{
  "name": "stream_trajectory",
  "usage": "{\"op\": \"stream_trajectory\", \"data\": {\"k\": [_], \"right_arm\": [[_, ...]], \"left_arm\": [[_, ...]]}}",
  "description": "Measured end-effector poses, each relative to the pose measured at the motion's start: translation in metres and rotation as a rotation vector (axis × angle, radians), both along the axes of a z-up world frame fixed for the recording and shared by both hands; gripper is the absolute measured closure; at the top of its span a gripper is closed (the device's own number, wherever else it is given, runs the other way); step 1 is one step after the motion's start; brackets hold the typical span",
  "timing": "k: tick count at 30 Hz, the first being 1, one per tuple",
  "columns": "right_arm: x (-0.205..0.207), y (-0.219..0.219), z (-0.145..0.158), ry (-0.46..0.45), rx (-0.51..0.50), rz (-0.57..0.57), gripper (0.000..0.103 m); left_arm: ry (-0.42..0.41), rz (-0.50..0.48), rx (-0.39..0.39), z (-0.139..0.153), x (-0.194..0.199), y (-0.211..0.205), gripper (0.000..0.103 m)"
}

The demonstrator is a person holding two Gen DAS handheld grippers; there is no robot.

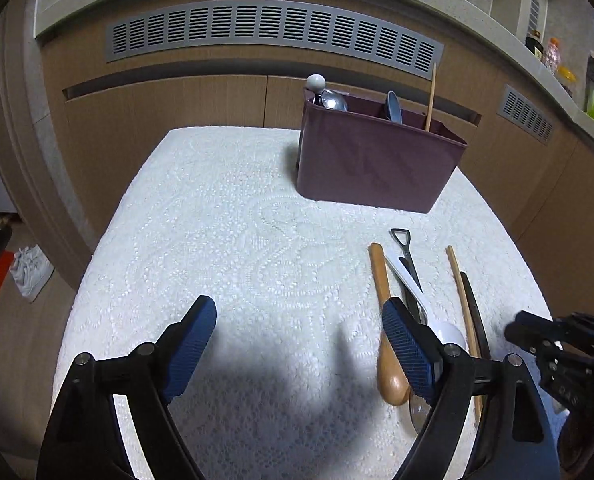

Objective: Organize utensils
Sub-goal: 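Move both open grippers back down to the utensils on the cloth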

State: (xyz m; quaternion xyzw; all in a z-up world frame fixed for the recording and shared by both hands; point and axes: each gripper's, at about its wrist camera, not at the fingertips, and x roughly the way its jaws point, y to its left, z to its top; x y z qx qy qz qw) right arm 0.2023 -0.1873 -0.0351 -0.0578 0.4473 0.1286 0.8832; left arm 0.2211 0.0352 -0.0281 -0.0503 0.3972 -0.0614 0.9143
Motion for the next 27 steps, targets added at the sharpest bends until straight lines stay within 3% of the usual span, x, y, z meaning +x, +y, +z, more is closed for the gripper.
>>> {"op": "stream_trajectory", "data": {"k": [8,11,18,22,27], "right_arm": [[0.037,0.022,-0.018,0.144,0.103,-0.034,0.088],[0.044,0.026,-0.019,0.157,0.067,-0.065,0.094],[0.069,0.033,-0.02,0.144,-0.019,-0.099,0.094],[0.078,0.042,-0.024,0.154,-0.004,-0.077,0.09],[0.062,0.041,-0.022,0.127,-0.002,-0.024,0.095]], "left_arm": [[0.007,0.026,-0.017,-0.002,-0.003,0.013,0.017],[0.022,0.027,-0.034,-0.008,-0.001,0.016,0.017],[0.066,0.024,-0.049,-0.021,0.003,0.015,0.017],[0.074,0.021,-0.043,-0.022,0.003,0.013,0.017],[0.096,0.005,-0.033,-0.023,0.004,0.008,0.017]]}}
